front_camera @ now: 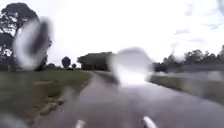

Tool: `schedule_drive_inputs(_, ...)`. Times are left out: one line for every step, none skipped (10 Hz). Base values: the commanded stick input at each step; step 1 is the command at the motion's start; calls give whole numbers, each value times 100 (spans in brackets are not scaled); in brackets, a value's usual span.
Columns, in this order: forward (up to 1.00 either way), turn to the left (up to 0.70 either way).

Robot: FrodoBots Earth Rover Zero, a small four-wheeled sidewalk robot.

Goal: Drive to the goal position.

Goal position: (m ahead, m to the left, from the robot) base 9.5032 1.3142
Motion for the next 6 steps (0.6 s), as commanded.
schedule_drive_inputs(85, 0)
schedule_drive_inputs(85, 0)
schedule_drive_inputs(85, 0)
schedule_drive_inputs(85, 0)
schedule_drive_inputs(85, 0)
schedule_drive_inputs(85, 0)
